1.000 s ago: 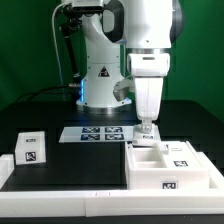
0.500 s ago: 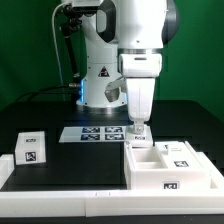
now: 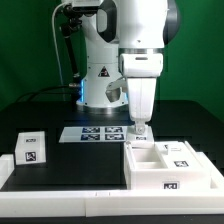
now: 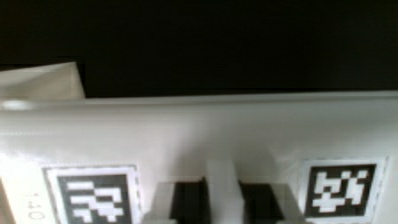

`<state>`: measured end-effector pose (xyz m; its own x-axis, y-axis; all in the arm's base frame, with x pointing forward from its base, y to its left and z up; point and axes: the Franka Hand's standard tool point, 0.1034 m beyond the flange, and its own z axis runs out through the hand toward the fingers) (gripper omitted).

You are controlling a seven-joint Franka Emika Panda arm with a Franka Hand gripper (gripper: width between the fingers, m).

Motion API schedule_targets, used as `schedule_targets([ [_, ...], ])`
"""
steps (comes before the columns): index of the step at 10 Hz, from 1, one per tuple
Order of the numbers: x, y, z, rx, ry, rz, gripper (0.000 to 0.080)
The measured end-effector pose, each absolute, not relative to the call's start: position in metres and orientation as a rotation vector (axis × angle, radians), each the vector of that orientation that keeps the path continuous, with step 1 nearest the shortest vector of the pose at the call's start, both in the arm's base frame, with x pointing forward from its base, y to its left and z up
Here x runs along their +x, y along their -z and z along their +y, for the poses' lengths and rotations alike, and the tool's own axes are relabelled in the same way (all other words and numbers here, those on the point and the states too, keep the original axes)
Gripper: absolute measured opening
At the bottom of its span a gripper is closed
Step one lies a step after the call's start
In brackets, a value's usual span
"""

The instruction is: Assemble cabinet

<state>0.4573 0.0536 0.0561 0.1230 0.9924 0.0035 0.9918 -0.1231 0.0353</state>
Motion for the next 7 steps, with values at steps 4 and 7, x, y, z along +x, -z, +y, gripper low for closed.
schedule_targets([
  [4, 0.4574, -0.0548, 0.0531, 2.337, -0.023, 2.071, 0.0069],
  [7, 0.4575, -0.0549, 0.0531, 2.338, -0.023, 2.070, 0.0069],
])
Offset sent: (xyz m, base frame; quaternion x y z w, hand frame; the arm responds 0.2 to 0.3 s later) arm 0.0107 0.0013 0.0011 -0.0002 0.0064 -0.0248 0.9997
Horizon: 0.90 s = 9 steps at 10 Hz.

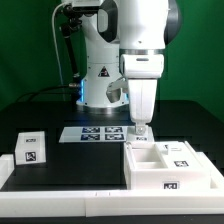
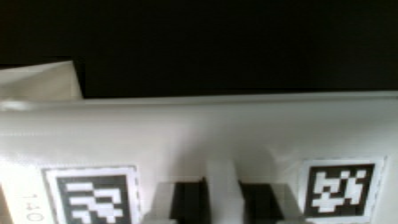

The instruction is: Assemble cabinet

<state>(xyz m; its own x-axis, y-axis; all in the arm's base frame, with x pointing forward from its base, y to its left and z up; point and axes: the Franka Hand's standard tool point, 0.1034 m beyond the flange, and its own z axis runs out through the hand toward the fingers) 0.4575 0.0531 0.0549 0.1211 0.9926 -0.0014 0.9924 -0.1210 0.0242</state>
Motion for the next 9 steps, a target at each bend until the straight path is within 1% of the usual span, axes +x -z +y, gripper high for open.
schedule_targets([
  [4, 0.459, -0.056, 0.053, 2.333, 0.022, 2.089, 0.0069],
  [7, 0.475, -0.056, 0.050, 2.286, -0.005, 2.130, 0.0069],
  [9, 0.475, -0.056, 0.048, 2.290, -0.009, 2.126, 0.0069],
])
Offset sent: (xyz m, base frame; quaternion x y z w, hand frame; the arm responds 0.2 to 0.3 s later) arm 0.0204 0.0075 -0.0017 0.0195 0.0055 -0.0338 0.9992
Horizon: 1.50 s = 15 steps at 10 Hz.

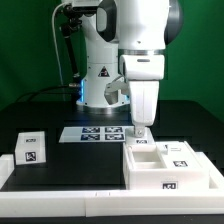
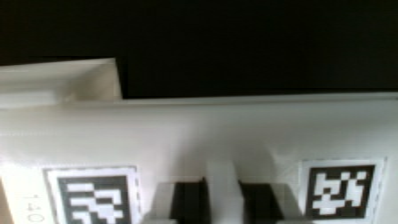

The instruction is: Assemble cabinet

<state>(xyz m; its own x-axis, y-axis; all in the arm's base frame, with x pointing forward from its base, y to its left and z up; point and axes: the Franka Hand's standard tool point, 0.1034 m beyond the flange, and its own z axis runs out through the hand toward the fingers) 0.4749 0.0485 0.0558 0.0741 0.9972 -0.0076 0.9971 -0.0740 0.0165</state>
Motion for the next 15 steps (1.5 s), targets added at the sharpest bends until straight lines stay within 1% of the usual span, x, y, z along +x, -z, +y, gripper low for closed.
schedule_targets([
  [4, 0.476, -0.056, 0.048, 2.286, -0.006, 2.131, 0.0069],
  [6, 0.502, -0.057, 0.047, 2.257, -0.003, 2.158, 0.0069],
  [9, 0.533, -0.058, 0.049, 2.259, -0.018, 2.148, 0.0069],
  [15, 0.572, -0.058, 0.049, 2.247, -0.032, 2.152, 0.0069],
])
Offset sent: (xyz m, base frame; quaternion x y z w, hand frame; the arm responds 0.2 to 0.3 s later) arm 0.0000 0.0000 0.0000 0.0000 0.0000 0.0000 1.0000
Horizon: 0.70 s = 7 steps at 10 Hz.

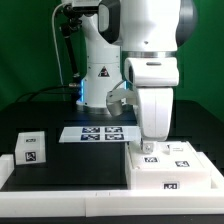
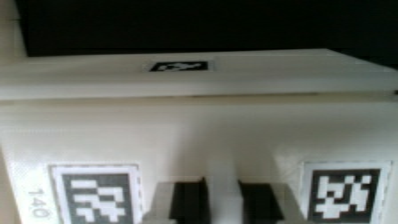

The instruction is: Assemble cabinet

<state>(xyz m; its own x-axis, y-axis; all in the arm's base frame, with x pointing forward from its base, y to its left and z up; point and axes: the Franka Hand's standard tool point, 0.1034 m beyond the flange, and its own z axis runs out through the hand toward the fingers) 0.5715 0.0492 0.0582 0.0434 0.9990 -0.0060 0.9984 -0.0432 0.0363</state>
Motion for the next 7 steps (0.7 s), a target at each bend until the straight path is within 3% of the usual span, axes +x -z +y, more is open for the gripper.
schedule_targets([
  [5, 0.5766, -0.0589, 0.0529, 2.241, -0.038, 2.154, 0.0070],
  [6, 0.5766, -0.0588, 0.0541, 2.239, -0.039, 2.156, 0.0150],
  [7, 0.5765, -0.0586, 0.0535, 2.240, -0.038, 2.155, 0.0286],
])
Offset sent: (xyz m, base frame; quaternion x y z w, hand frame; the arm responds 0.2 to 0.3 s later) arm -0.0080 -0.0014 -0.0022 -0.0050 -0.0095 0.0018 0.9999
